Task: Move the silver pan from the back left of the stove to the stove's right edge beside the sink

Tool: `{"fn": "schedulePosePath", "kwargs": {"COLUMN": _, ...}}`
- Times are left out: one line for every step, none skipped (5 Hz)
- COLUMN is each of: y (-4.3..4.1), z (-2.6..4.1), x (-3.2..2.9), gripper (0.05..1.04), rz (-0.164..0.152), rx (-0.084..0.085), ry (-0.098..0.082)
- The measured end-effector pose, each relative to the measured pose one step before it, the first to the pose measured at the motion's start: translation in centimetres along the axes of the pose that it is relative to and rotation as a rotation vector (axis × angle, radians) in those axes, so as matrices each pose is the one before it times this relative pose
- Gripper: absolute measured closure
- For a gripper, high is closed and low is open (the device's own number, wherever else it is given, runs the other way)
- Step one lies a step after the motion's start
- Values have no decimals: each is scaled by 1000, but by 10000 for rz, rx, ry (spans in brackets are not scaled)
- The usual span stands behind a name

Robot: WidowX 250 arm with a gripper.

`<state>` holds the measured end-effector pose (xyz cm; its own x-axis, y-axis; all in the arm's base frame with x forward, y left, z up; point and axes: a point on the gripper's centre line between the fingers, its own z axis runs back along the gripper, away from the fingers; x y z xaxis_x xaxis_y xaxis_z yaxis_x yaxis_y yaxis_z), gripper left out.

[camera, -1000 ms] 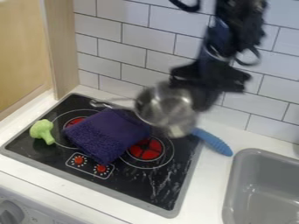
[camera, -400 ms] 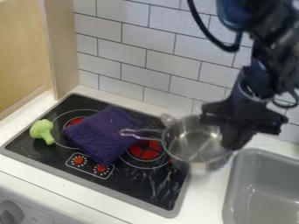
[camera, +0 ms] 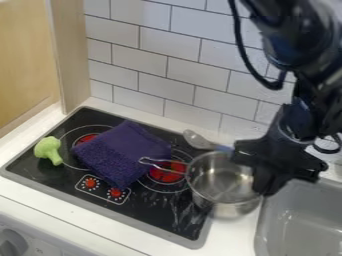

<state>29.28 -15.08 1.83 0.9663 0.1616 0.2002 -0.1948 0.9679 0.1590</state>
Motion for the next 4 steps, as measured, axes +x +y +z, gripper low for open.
{"fn": "schedulePosePath", "kwargs": {"y": -166, "z": -40, "x": -74, "gripper": 999, "rz": -4, "rx": -7, "ry": 90}}
{"fn": "schedulePosePath", "kwargs": {"y": -433, "z": 129, "x": 135, "gripper": 832, "rz": 189, "rx": -2, "ry": 79}}
{"fn": "schedulePosePath", "kwargs": {"y": -651, "z": 107, "x": -61, "gripper": 574, "rz": -243, "rx": 41, "ry": -55}}
{"fn": "schedulePosePath", "kwargs": {"y": 78, "z": 55, "x": -51, "gripper": 258, "rz": -63, "rx": 100, "ry": 2}}
